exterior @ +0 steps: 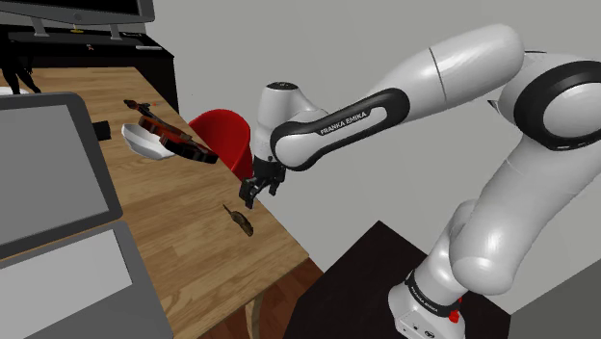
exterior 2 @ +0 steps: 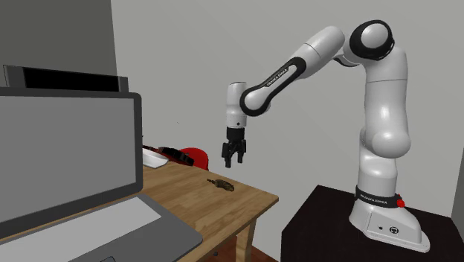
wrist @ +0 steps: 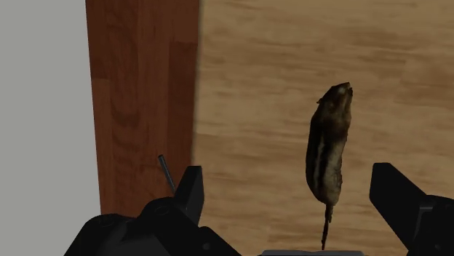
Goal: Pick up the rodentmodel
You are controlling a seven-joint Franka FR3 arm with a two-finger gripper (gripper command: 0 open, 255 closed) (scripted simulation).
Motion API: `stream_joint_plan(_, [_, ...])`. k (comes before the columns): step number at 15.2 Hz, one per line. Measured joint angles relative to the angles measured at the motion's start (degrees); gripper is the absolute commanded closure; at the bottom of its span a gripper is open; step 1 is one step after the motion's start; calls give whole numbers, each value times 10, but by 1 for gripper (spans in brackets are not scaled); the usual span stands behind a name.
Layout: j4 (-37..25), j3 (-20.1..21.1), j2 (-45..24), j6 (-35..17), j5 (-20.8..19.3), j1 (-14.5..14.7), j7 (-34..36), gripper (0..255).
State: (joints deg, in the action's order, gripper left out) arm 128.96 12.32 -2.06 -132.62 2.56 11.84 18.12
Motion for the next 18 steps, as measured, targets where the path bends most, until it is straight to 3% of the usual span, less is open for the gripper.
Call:
stream_joint_plan(5, [-67,9,-93,-37,-26,18,27,0])
stream_joint_plan(13, [-65,5,-143,-90,-41,25,37,0])
stream_joint_plan(14, [-64,5,-144,-93,-42,25,37,255])
stream_joint_plan(18, [-63,5,-145,-95,-42,26,37,255])
